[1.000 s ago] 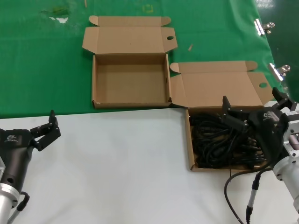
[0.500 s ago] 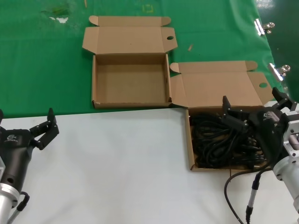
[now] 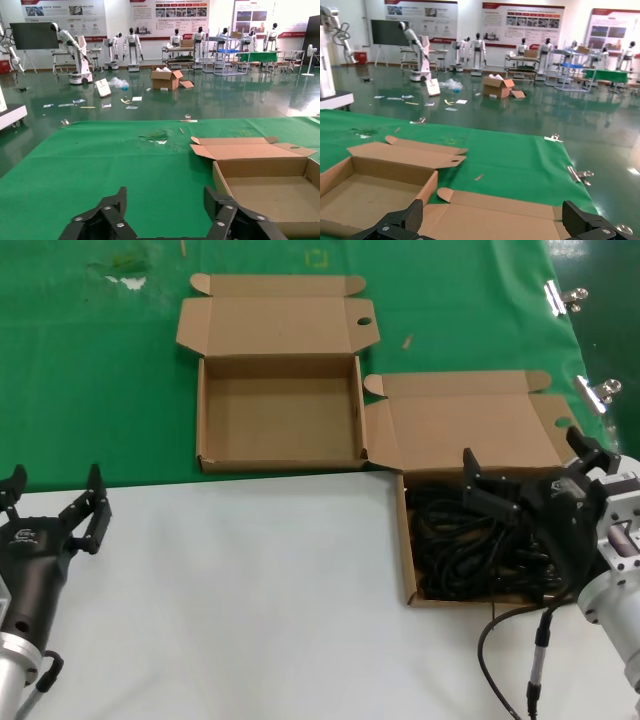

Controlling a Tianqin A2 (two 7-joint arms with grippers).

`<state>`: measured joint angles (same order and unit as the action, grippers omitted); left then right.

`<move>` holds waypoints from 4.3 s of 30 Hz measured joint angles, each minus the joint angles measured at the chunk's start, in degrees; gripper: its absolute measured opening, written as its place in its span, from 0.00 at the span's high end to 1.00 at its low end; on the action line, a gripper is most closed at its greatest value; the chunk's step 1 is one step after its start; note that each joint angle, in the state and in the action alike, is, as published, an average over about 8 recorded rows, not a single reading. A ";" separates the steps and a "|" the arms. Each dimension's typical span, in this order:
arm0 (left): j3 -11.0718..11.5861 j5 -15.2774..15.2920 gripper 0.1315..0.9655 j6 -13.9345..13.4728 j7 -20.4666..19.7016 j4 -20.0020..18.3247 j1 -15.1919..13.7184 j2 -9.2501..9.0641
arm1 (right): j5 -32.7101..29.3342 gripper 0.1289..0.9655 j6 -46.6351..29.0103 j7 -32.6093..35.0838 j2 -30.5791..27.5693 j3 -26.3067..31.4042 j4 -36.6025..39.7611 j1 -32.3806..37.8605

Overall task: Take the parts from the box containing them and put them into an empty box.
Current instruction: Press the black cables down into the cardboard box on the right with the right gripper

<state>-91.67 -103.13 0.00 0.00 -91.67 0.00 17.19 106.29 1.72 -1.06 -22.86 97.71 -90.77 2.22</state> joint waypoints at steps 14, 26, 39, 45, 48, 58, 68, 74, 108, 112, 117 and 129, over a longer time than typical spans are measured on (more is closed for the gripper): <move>0.00 0.00 0.70 0.00 0.00 0.00 0.00 0.00 | 0.36 0.00 -6.43 -2.00 -9.52 2.95 0.03 5.96; 0.00 0.00 0.92 0.00 0.00 0.00 0.00 0.00 | 0.97 0.00 -26.68 2.76 -19.08 2.22 1.50 13.21; 0.00 0.00 0.99 0.00 0.00 0.00 0.00 0.00 | -1.87 0.00 -53.99 16.04 -27.63 7.73 9.19 26.29; 0.00 0.00 0.99 0.00 0.00 0.00 0.00 0.00 | -5.28 0.00 -65.66 25.60 -29.32 11.50 14.00 33.60; 0.00 0.00 0.99 0.00 0.00 0.00 0.00 0.00 | -7.61 0.00 -70.13 30.14 -29.43 13.39 16.44 37.45; 0.00 0.00 0.99 0.00 0.00 0.00 0.00 0.00 | -16.94 0.00 -75.98 43.68 -26.34 18.93 26.04 49.18; 0.00 0.00 0.99 0.00 0.00 0.00 0.00 0.00 | -23.61 0.00 -73.88 55.62 -22.01 22.60 35.71 54.68; 0.00 0.02 0.99 0.00 -0.01 0.00 0.00 0.00 | -24.56 0.00 -73.42 57.80 -20.93 23.30 36.51 54.31; 0.00 0.02 0.99 0.00 -0.02 0.00 0.00 0.00 | -25.37 0.00 -71.90 59.16 -17.19 24.14 42.24 52.48; 0.00 0.02 0.99 0.00 -0.02 0.00 0.00 0.00 | -25.47 0.00 -71.63 59.55 -16.98 24.20 42.61 52.36; 0.00 0.02 0.99 0.00 -0.02 0.00 0.00 0.00 | -25.49 0.02 -71.47 59.64 -16.84 24.19 42.85 52.24; 0.00 0.02 0.99 0.00 -0.02 0.00 0.00 0.00 | -25.46 0.15 -71.78 59.36 -16.73 24.29 43.16 51.83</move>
<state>-91.68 -103.11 0.00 -0.02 -91.67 0.00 17.19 80.83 -70.06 58.30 -39.58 122.00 -47.61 54.05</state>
